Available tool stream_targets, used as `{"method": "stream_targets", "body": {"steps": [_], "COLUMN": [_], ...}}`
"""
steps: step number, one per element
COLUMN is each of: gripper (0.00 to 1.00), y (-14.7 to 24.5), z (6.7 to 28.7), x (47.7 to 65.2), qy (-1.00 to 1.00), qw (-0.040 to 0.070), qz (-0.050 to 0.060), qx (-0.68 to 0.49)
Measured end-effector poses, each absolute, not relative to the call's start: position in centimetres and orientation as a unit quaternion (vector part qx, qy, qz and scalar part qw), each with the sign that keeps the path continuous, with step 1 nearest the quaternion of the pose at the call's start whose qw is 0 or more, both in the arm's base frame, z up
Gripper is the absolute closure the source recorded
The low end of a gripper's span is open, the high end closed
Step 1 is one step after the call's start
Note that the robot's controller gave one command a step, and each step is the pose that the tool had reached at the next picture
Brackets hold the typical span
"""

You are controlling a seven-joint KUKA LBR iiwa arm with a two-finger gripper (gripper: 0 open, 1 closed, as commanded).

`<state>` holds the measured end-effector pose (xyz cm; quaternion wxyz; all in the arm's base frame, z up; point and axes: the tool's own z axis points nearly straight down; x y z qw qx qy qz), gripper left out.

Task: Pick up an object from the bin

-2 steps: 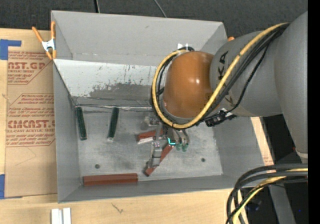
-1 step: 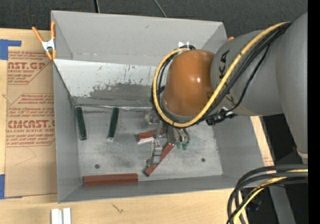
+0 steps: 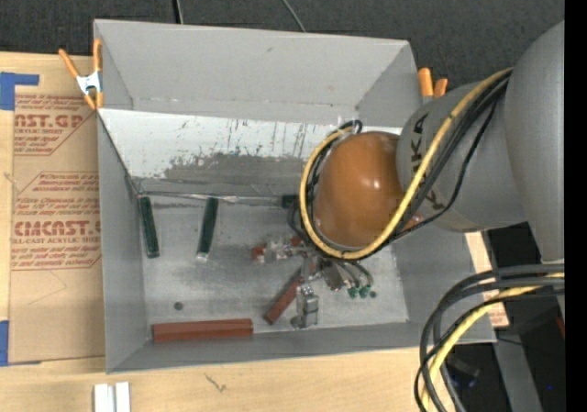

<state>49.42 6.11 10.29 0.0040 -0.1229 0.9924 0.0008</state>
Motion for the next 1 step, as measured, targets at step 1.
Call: {"method": "stream_targets", "body": {"steps": [1], "gripper": [0.00], "y": [3.39], "z": [8.97], "x": [52.02], "qy": [0.995], "qw": [0.000], "qz": [0.001], "qx": [-0.097]}}
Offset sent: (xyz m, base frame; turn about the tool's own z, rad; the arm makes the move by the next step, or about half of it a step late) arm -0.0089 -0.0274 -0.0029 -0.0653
